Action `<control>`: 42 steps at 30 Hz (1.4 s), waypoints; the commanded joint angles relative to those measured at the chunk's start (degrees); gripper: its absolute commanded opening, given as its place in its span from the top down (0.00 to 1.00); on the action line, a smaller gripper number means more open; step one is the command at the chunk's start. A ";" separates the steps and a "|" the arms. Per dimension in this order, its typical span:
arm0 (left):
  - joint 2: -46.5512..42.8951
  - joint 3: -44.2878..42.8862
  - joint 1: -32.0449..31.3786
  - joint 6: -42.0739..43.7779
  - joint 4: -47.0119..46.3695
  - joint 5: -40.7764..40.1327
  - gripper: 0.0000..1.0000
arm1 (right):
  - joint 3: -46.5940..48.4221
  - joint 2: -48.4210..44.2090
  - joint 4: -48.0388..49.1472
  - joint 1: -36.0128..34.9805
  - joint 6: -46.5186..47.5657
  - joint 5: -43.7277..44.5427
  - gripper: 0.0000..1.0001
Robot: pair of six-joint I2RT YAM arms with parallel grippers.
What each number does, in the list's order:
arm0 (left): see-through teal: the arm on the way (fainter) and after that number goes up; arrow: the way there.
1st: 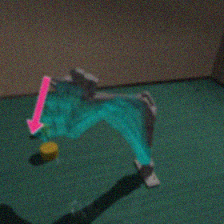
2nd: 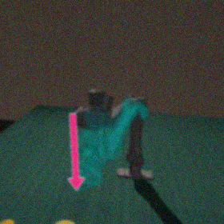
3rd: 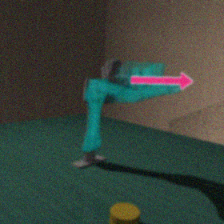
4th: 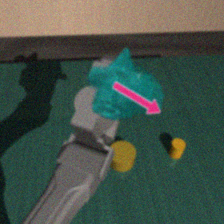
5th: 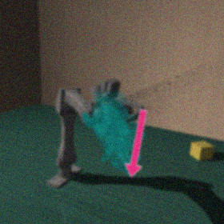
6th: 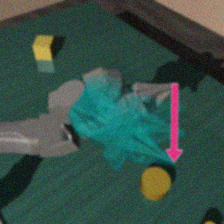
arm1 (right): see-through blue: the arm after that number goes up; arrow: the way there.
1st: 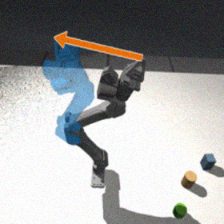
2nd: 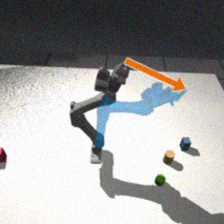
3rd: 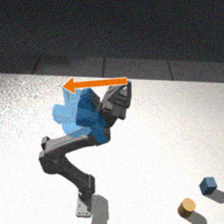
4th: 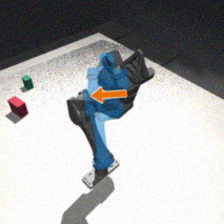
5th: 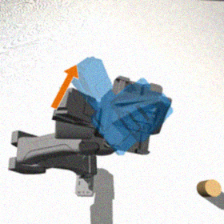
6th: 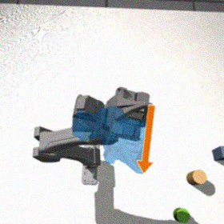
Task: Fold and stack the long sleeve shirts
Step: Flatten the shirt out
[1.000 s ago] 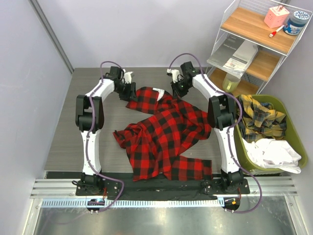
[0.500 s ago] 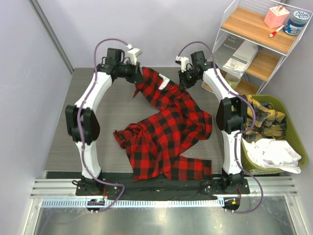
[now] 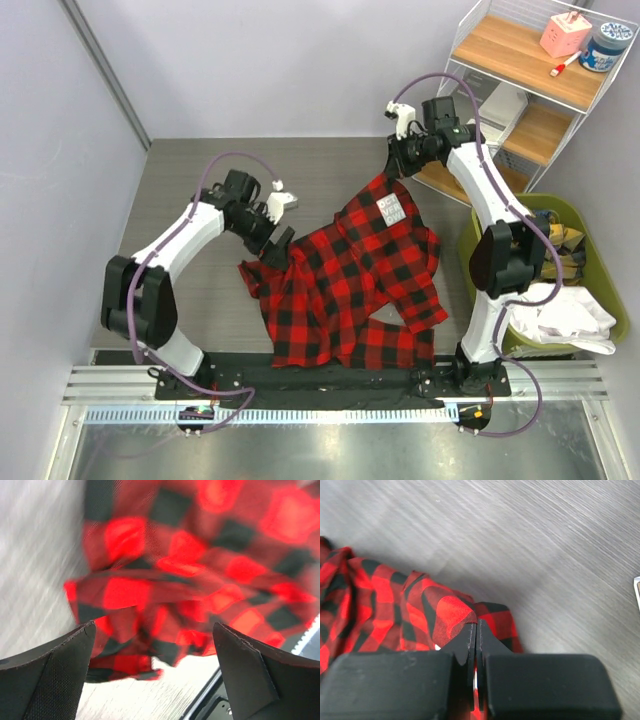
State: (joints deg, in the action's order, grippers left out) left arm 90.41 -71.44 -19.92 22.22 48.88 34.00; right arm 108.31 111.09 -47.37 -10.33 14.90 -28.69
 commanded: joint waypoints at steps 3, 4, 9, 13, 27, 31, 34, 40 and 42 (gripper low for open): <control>7.84 -0.80 -0.73 -11.38 -9.50 -9.30 0.00 | -3.45 -8.86 1.85 -0.22 -0.04 -2.51 0.99; 9.42 -1.07 -0.73 -12.19 -9.94 -9.56 0.00 | -3.72 -9.39 1.85 -0.31 -0.13 -2.95 0.99; 16.82 -4.49 0.49 -13.08 -6.80 -7.73 0.32 | -4.34 -12.38 1.76 -0.31 -0.75 -3.22 0.99; 13.40 -10.09 9.69 -10.54 -3.46 -4.12 0.91 | -2.76 -12.56 1.93 -0.31 -1.62 -1.64 0.99; -20.25 8.55 9.55 38.24 33.49 -2.94 0.85 | -26.78 -27.85 -10.81 -0.13 16.63 0.99 0.99; -25.63 22.30 18.30 42.46 29.78 -12.55 0.50 | -34.74 -28.30 -11.69 -1.97 18.76 2.49 0.99; -25.38 16.02 25.00 42.39 31.79 -9.05 0.34 | -36.15 -27.94 -12.04 -2.59 18.59 2.15 0.99; -18.96 7.28 25.99 29.21 30.31 0.88 0.26 | -34.14 -26.72 -10.28 -2.68 16.31 1.71 0.99; -17.29 8.94 24.59 25.26 27.16 -0.24 0.27 | -32.99 -26.28 -9.84 -2.59 15.78 1.44 0.99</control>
State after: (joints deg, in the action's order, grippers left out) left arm 70.57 -63.46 5.76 55.37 76.31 30.09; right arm 71.79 84.93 -59.46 -12.86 31.29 -26.70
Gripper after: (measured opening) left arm 0.741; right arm 0.023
